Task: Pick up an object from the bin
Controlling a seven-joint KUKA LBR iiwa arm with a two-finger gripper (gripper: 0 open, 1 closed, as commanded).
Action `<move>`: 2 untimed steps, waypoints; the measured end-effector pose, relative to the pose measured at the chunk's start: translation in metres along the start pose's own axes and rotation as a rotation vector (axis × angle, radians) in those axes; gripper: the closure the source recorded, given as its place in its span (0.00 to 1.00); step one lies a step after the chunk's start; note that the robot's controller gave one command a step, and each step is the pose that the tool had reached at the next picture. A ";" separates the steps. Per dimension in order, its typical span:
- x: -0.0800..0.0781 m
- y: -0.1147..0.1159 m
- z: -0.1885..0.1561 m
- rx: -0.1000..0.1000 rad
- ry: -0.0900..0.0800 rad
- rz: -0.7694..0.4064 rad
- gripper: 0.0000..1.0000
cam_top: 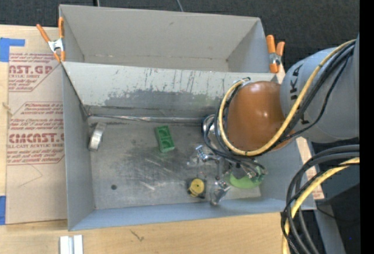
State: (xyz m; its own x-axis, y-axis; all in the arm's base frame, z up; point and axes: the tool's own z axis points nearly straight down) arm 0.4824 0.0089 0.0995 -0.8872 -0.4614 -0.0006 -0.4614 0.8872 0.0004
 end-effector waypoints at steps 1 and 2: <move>-0.006 0.000 0.024 0.011 -0.024 -0.134 0.00; -0.010 0.006 0.025 0.011 -0.014 -0.321 0.00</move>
Offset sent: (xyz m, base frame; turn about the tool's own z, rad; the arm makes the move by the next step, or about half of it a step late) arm -0.0025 0.0009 -0.0295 -0.1340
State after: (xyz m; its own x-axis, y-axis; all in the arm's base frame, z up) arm 0.4889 0.0185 0.0740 -0.6960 -0.7179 -0.0128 -0.7178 0.6961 -0.0125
